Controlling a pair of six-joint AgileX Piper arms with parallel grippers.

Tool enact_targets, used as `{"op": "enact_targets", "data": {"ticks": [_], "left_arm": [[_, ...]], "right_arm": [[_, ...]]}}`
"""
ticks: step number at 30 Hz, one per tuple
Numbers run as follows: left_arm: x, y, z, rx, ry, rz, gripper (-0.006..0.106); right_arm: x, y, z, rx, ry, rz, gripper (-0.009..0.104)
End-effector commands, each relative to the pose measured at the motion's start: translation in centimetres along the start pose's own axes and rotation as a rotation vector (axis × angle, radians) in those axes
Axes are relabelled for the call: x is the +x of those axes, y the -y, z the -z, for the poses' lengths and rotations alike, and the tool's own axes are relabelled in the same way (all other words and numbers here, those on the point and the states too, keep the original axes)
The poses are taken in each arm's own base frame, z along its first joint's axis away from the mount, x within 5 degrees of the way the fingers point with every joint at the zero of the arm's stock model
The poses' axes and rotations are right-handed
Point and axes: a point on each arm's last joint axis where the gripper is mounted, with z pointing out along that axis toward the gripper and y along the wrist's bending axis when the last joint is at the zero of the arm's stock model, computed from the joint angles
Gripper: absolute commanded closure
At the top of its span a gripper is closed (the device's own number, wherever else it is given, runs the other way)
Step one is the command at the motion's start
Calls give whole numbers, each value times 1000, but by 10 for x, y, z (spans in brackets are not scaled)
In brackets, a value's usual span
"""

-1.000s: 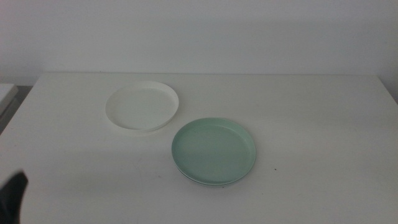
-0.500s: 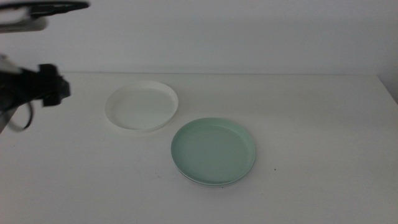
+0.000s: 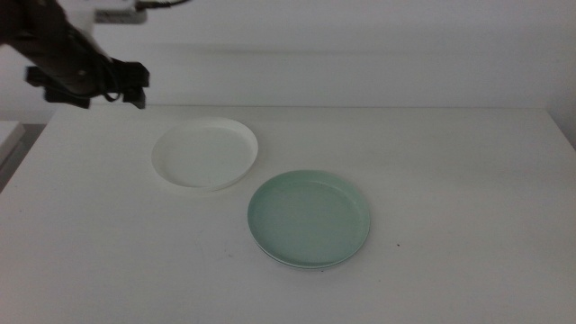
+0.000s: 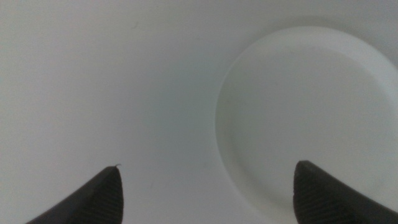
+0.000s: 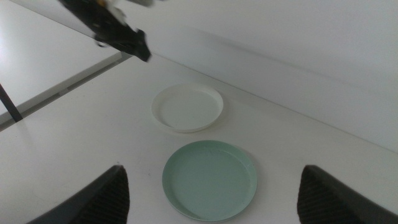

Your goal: Stack the three bowls on top of each other.

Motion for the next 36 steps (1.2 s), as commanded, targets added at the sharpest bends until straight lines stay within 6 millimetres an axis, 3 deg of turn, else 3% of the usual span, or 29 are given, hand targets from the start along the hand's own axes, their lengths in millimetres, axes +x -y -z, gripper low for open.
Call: {"op": "enact_targets", "data": {"ticks": [1,7,15,20,26,28,30,32,36], "left_arm": [[-8,0,-28,7,-16,3,7],[-1,0,-97,24,-79,28,7],[12,1,-134,39,-115,59,14],[17,4,-149,79,-125,91,36],[22,4,-162,88,-125,125,82],[20,-1,-160,96,-120,146,99],[13,-5,-146,105,-101,135,102],[1,-9,-120,103,-48,137,102],[-12,-6,-39,113,86,138,102]], "right_arm": [[1,1,0,7,6,-2,18],[1,1,0,7,6,-2,18],[1,1,0,7,6,-2,18],[1,1,0,6,7,-3,18],[0,1,0,9,15,-3,18],[0,1,0,9,16,-3,18],[-1,1,0,14,28,-3,18],[-1,1,0,15,30,-3,18],[-1,1,0,15,30,-3,18]]}}
